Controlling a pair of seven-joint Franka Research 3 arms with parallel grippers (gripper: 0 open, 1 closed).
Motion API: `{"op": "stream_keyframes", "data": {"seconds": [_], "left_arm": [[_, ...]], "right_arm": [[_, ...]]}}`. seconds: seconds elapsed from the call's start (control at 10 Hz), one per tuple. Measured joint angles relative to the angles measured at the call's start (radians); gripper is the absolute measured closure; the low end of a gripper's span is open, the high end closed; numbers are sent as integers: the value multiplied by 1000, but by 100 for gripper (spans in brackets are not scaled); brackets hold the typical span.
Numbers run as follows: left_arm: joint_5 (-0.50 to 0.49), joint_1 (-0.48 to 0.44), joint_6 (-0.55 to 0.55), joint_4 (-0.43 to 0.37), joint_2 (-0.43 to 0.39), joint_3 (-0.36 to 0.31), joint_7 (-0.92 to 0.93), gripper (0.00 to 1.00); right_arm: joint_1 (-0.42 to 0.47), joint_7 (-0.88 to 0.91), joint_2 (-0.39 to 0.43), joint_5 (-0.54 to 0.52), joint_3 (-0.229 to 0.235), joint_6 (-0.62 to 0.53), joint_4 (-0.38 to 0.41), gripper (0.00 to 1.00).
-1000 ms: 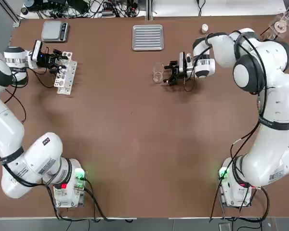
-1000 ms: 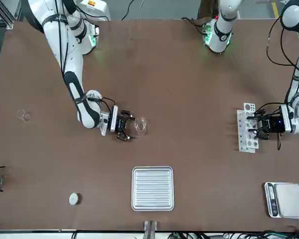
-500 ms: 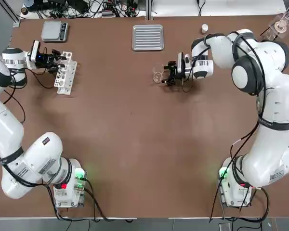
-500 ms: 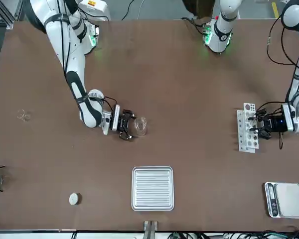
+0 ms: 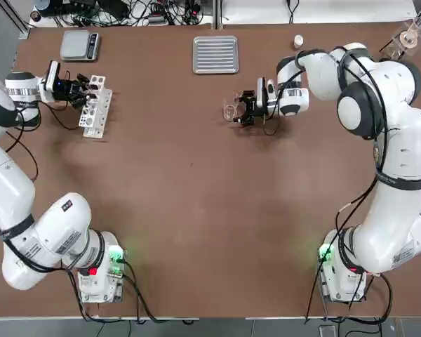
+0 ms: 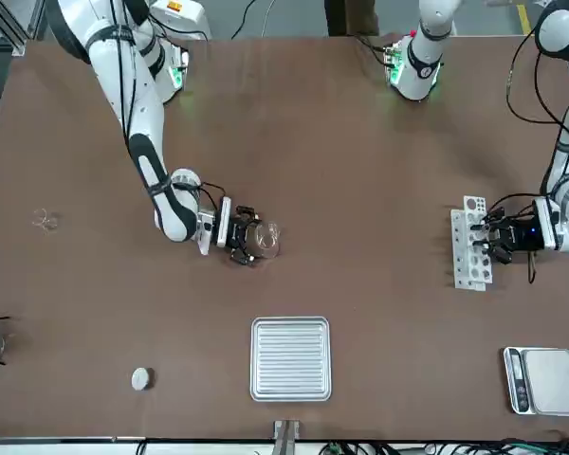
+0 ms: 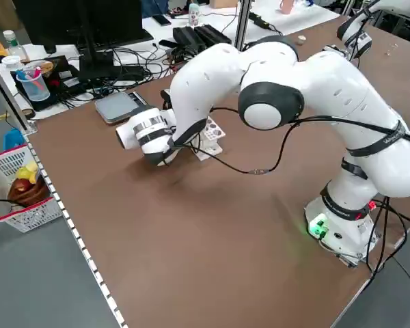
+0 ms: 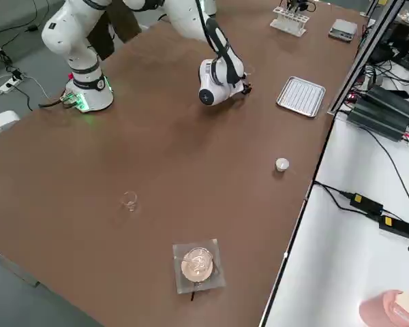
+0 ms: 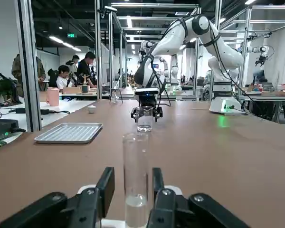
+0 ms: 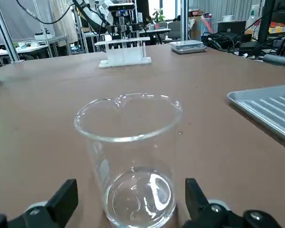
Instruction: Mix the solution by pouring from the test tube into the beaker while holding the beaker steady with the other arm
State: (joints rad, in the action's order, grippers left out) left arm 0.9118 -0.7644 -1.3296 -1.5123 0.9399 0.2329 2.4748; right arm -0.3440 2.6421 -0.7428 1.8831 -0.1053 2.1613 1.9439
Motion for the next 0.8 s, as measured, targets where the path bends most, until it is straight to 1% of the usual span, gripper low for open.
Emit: {"op": "stream_keyframes", "data": {"seconds": [0.4,0.6,0.8], "left_arm": [[0,-1,0,0,1,-1,0,67],[0,-2,0,0,1,-1,0,66],[0,-3,0,0,1,-2,0,65]], "right_arm": [[0,1,-3,0,-7,0,0,0],[0,1,-8,1,-23,15,0,0],[0,1,-13,1,-34,27,-3,3]]}}
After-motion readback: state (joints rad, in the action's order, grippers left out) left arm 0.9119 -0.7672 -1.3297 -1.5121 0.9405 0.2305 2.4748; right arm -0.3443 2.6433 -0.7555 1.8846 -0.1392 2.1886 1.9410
